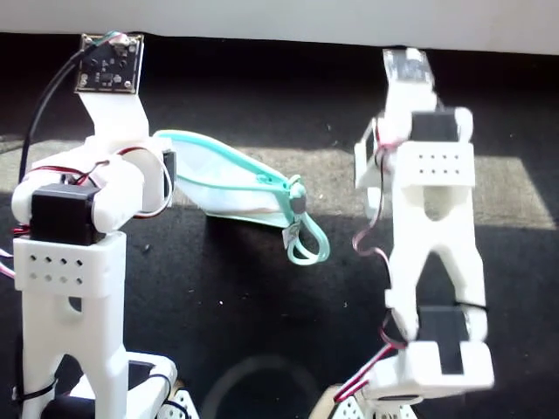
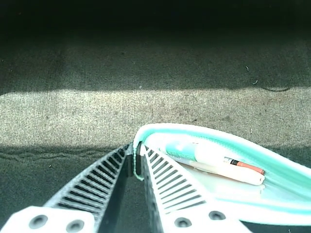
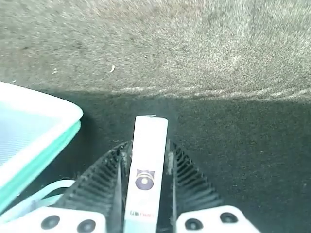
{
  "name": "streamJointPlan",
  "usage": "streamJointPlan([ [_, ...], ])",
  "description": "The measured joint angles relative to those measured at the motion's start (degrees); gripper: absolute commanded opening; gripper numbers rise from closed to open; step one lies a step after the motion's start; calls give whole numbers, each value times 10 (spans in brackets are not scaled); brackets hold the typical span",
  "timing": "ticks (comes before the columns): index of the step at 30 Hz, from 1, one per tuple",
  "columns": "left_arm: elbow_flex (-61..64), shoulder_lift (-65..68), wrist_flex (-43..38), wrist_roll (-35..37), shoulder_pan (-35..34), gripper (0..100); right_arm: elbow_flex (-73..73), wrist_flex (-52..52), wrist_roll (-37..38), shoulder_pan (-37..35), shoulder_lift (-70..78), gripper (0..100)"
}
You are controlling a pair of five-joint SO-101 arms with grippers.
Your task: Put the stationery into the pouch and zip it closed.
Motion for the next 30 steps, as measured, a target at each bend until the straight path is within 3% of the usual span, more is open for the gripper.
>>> streamJointPlan([
  [6, 1, 0, -4, 0, 0, 10, 379, -280, 30, 13, -44, 6],
  [11, 9, 0, -5, 0, 0, 10, 496, -383, 44, 16, -70, 7],
  [13, 13, -1, -5, 0, 0, 10, 507, -391, 45, 16, -71, 45],
  [18, 13, -1, -7, 0, 0, 10, 511, -375, 46, 11, -71, 274],
  [26, 13, -1, -7, 0, 0, 10, 415, -243, 46, 12, -79, 149],
  [30, 13, -1, -7, 0, -1, 9, 337, -196, 46, 14, -54, 148],
])
